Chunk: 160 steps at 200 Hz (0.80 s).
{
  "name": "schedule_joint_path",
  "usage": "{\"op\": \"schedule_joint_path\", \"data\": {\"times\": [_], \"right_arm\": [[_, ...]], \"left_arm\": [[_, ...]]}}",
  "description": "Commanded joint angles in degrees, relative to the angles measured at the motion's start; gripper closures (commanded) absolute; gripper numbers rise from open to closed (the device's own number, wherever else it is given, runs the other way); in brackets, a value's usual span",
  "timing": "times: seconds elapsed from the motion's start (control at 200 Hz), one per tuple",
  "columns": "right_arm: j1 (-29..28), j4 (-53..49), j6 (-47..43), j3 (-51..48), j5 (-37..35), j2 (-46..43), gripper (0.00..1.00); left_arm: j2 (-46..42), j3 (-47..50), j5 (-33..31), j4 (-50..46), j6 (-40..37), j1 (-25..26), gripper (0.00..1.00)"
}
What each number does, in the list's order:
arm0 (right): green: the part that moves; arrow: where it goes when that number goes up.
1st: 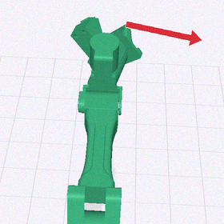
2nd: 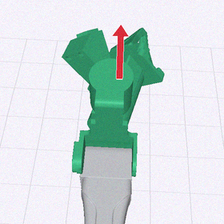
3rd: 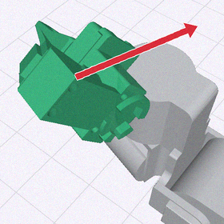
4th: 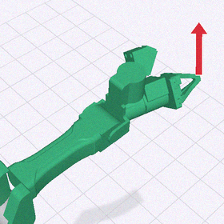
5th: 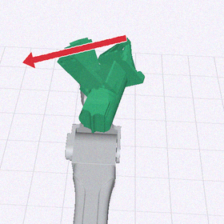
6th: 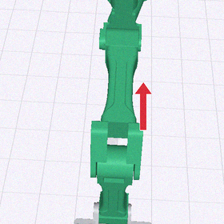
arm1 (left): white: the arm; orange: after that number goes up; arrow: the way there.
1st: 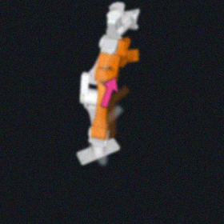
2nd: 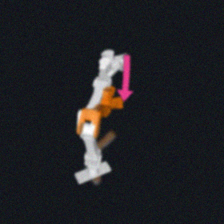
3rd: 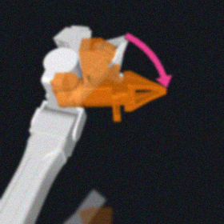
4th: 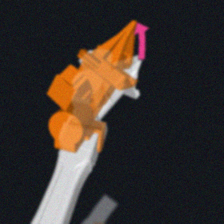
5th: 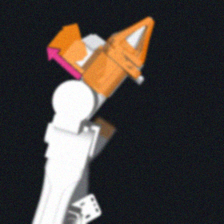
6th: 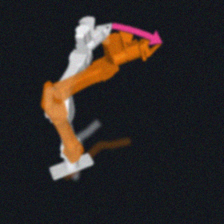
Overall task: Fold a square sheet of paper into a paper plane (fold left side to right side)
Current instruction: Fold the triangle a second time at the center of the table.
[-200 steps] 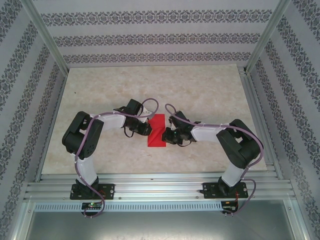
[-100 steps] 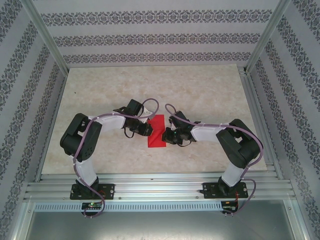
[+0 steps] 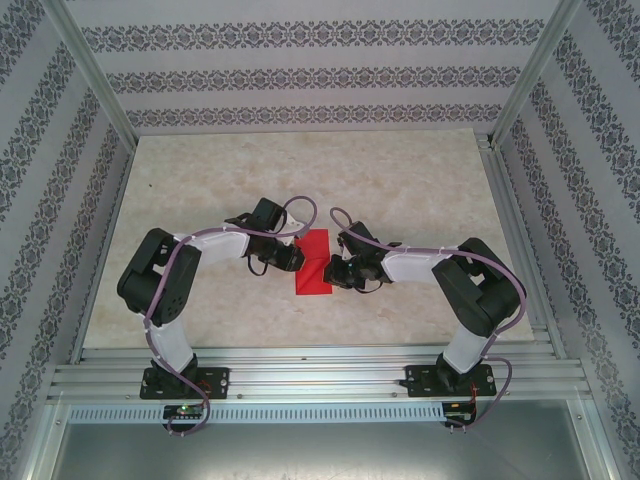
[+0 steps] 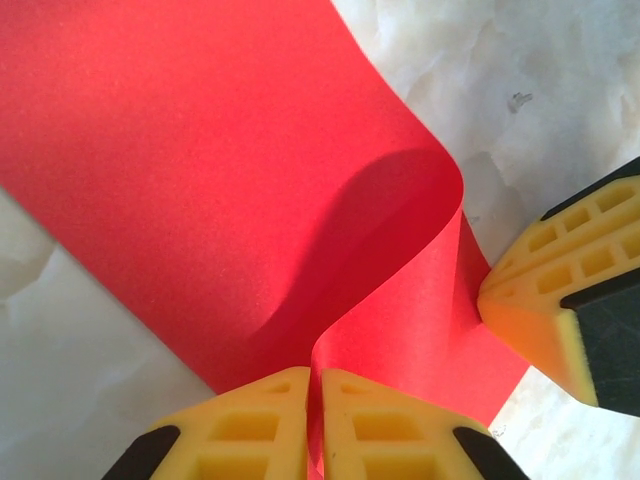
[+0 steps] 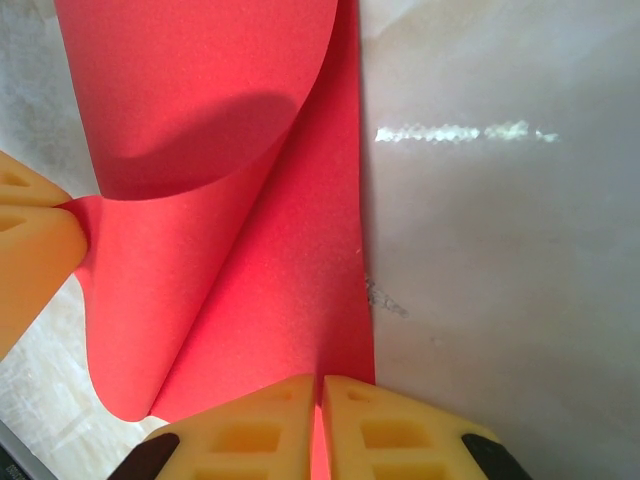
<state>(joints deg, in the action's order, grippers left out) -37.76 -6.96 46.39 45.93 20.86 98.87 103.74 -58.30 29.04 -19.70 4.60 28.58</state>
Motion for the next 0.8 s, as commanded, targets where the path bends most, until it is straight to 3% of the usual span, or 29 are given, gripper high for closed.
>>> {"op": "schedule_joint_path", "data": {"times": [0.0, 0.794], "right_arm": [[-0.30, -3.36, -1.35, -0.09, -1.98, 1.72, 0.88], [-0.22, -3.44, -1.61, -0.23, -1.88, 1.68, 0.87]], "left_arm": [[1.15, 0.67, -0.91, -0.96, -0.03, 0.39, 0.88], [1.97, 0.37, -1.44, 0.57, 0.59, 0.38, 0.87]]}}
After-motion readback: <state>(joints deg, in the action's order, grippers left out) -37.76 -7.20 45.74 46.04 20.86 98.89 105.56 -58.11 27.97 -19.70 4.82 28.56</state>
